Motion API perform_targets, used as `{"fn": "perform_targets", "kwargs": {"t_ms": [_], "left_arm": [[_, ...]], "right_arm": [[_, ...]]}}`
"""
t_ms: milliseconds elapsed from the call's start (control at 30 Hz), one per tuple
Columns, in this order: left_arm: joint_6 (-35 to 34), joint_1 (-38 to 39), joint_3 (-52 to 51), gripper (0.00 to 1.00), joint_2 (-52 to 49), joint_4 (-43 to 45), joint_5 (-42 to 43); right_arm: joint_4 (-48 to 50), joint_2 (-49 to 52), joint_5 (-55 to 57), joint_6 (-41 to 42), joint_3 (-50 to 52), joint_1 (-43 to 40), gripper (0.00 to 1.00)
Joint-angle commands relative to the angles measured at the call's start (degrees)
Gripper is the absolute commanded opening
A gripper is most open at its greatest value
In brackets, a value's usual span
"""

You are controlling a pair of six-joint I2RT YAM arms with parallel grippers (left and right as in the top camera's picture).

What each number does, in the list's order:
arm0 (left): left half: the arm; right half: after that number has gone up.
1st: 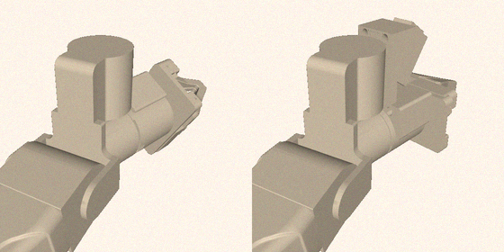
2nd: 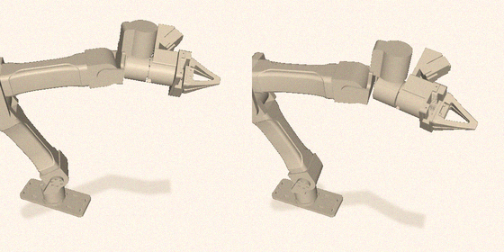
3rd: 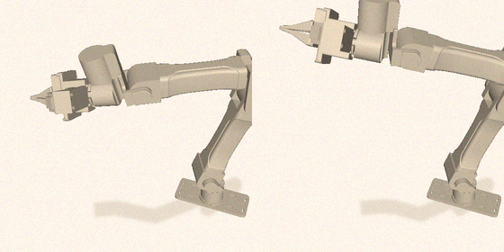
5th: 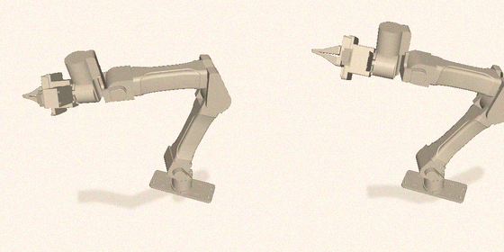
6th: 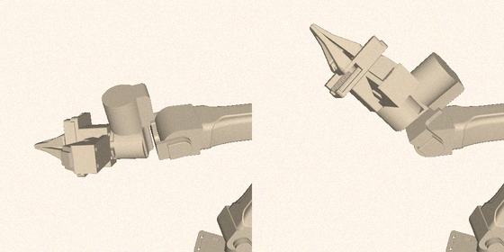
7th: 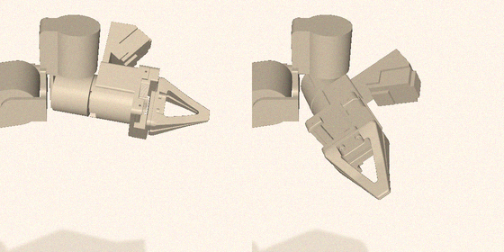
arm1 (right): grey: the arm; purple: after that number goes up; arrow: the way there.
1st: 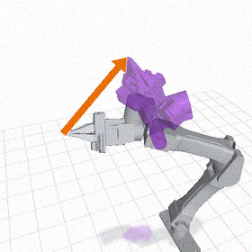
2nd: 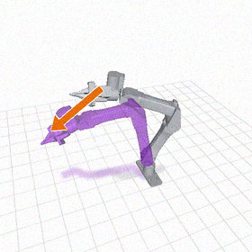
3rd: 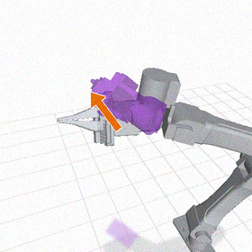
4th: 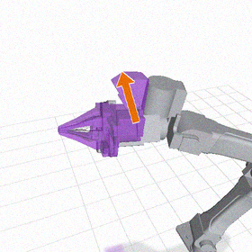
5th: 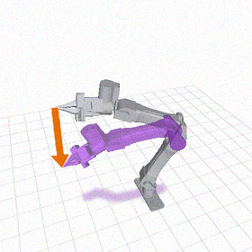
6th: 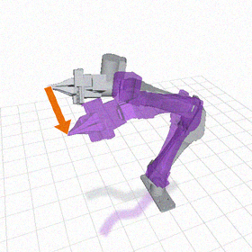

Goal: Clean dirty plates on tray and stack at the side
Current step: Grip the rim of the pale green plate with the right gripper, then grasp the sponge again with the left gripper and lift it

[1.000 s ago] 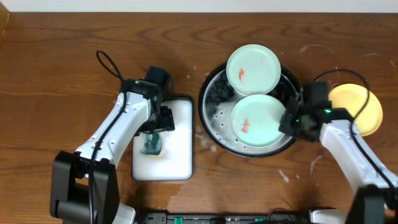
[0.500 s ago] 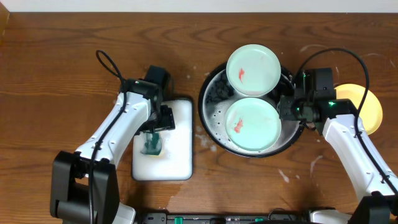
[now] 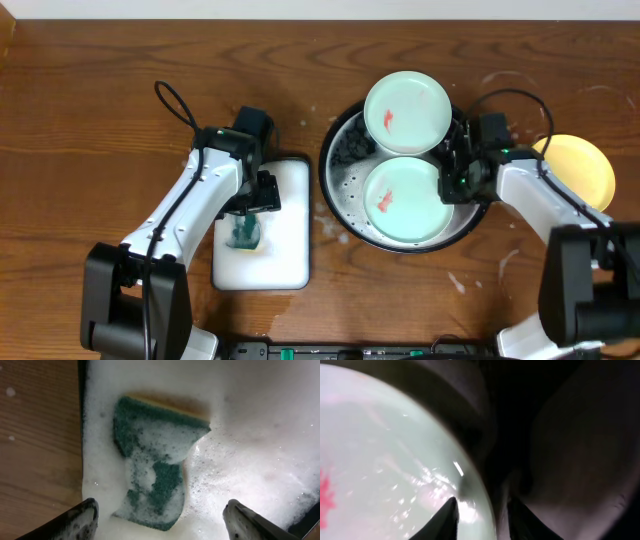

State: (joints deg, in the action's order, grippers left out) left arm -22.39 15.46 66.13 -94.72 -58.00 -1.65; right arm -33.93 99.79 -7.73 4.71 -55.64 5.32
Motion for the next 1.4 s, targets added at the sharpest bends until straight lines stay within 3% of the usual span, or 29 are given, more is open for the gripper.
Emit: {"fn": "perform_targets", "kwargs": {"t_ms": [0,133,433,700,800,900,1200,1267,1367], "left_arm": [[2.8,-0.2,0.1,0.82,0.7,-0.1,0.0],[4.9,-0.2,0.1,0.81,0.7,0.7,0.0],[7.4,-0.2,-4.9,0.80,0.7,8.3,-0.3],[7.3,-0.2,-16.1,0.67,0.6,21.7,-0.3],[6.3,-0.2,-19.7,0.41,0.4,27.0,-0.2],[5.6,-0.2,-22.5,0.08,0.4,31.4,2.2],[5.6,-0.2,-17.5,0.08,3.5,25.9,10.6],[5.7,-0.2,-15.6,0.22,5.0,23.9,13.3],[5.7,-0.2,-14.6,0.55,7.3,22.4,14.5]], "right_arm": [[1.0,3.0,2.0,0.7,0.4,-0.3,0.25],[1.7,5.7,3.2,1.0,0.4,-0.3,0.01],[0.9,6.2,3.2,2.1,0.4,-0.3,0.01],[-0.1,6.2,3.2,2.1,0.4,-0.3,0.01],[-0.1,6.2,3.2,2.1,0.4,-0.3,0.01],[-0.1,6.2,3.2,2.1,0.4,-0.3,0.01],[-0.3,6.2,3.2,2.1,0.4,-0.3,0.01],[-0.3,6.2,3.2,2.1,0.4,-0.3,0.01],[-0.3,6.2,3.2,2.1,0.4,-0.3,0.01]]}}
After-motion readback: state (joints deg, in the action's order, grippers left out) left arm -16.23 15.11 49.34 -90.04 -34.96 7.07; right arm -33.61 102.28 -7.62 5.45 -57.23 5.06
